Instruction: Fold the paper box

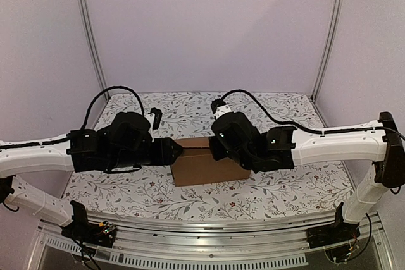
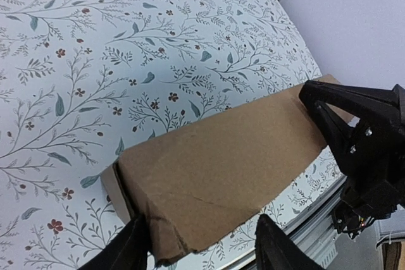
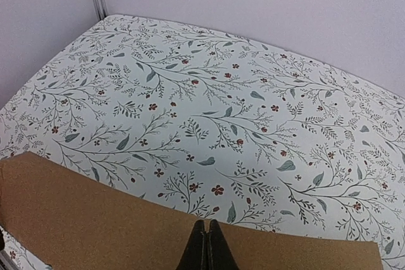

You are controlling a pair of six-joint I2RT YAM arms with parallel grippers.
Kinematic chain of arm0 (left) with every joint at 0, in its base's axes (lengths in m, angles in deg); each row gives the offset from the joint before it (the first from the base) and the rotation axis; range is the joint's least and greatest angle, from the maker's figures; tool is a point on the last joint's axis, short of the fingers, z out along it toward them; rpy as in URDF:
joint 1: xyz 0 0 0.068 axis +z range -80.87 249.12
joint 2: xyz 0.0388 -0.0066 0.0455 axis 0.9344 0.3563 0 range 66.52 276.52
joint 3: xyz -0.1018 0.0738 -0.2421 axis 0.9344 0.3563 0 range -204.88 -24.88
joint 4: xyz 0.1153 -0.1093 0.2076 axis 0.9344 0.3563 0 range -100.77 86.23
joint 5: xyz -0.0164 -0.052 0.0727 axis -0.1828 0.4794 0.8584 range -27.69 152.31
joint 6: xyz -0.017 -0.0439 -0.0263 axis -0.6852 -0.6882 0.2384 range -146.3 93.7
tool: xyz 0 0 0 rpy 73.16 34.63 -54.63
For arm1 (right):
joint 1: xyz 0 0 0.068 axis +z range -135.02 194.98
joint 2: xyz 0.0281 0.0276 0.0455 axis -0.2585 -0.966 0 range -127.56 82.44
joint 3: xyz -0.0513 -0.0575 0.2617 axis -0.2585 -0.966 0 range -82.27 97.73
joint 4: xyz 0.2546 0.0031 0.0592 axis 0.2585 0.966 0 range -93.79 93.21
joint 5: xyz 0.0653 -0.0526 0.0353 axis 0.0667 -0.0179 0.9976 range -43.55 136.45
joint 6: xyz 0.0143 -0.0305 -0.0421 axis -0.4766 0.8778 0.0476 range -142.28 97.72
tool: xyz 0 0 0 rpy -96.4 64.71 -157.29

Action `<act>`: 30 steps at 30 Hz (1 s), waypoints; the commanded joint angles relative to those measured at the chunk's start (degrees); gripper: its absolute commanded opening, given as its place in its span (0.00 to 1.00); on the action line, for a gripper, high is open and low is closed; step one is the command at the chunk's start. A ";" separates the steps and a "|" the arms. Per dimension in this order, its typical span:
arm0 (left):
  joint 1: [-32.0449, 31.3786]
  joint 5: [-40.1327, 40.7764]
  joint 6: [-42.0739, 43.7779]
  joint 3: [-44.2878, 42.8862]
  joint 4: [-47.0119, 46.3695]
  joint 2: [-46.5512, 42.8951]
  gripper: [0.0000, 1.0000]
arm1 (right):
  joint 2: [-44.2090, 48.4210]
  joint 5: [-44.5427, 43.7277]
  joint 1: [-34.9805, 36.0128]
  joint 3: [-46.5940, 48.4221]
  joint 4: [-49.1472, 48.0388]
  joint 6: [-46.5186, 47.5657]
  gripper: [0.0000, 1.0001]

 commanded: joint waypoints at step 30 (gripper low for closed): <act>14.35 -15.18 20.60 -8.34 4.16 -5.49 0.13 | -7.82 1.96 -0.25 -7.01 -1.65 -1.14 0.00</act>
